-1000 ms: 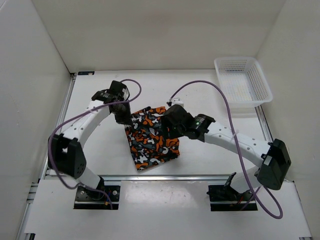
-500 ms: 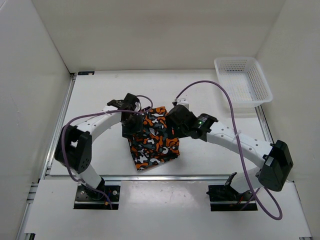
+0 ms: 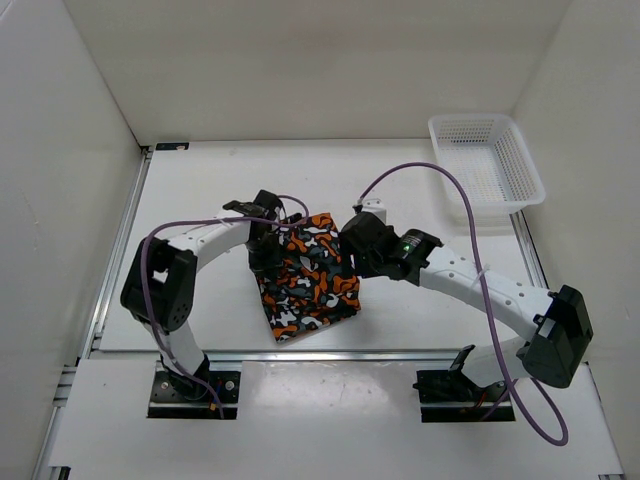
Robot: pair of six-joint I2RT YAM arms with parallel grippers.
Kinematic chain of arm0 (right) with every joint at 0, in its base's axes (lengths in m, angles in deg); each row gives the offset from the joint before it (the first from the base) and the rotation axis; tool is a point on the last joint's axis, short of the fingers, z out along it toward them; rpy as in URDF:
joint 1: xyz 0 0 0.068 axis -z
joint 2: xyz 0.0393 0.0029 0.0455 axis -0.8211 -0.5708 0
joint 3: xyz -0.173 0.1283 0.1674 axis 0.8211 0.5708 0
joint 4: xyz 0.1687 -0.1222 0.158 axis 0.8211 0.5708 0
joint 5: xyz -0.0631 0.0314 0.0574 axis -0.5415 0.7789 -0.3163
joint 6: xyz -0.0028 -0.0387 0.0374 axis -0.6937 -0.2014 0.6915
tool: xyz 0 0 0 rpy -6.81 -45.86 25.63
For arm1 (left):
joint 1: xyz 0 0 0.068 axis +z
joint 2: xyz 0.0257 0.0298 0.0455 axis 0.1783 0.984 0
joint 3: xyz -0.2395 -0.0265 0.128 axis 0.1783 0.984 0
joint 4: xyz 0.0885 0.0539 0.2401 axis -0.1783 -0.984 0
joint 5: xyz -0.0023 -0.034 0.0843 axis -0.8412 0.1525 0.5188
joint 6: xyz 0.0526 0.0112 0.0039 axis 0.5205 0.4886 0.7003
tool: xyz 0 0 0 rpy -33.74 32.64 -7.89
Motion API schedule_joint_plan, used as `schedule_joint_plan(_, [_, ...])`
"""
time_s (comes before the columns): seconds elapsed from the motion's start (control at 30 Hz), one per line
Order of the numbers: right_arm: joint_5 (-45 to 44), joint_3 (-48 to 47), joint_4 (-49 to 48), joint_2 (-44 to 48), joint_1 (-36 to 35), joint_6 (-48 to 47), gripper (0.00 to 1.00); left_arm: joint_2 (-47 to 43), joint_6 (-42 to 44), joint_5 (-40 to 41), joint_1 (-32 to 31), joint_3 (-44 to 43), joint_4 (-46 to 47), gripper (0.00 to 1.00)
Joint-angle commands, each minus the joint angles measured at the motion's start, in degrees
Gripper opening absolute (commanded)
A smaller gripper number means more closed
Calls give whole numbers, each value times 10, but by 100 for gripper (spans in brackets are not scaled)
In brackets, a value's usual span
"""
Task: Fold and stack the shorts
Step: Fold the shorts
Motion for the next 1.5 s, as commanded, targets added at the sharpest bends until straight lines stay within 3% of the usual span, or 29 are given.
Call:
schedule_joint_plan(0.0, [-23,7,7,16,3,8,79,-64,1,-12,-3,-9,4,10])
schedule_joint_plan(0.2, [-28,7,7,21,3,8,79,-140,-20,11,-3,-9,-17,10])
schedule_joint_plan(0.33, [-28,7,7,21,3,8,79,-132,-20,5,-3,-4,-17,12])
schedule_joint_plan(0.5, [-28,7,7,21,3,8,79,-55,4,-12,-3,-4,0,61])
schedule_joint_plan(0.53, [-28,7,7,21,3,8,79,-36,4,-17,-9,2,9,66])
schedule_joint_plan(0.63, [-28,12,7,21,3,8,79,-7,10,-23,-9,2,17,66])
schedule_joint_plan(0.73, [-28,12,7,21,3,8,79,4,10,-23,-15,2,22,58])
schedule_joint_plan(0.87, [-28,17,13,21,3,13,79,-3,10,-23,-21,2,22,29])
schedule_joint_plan(0.9, [-28,17,13,21,3,13,79,-3,10,-23,-21,2,22,16])
schedule_joint_plan(0.93, [-28,17,13,21,3,13,79,-10,10,-28,-21,2,22,12])
schedule_joint_plan(1.47, [-33,17,13,21,3,13,79,-124,0,-71,-26,7,6,10])
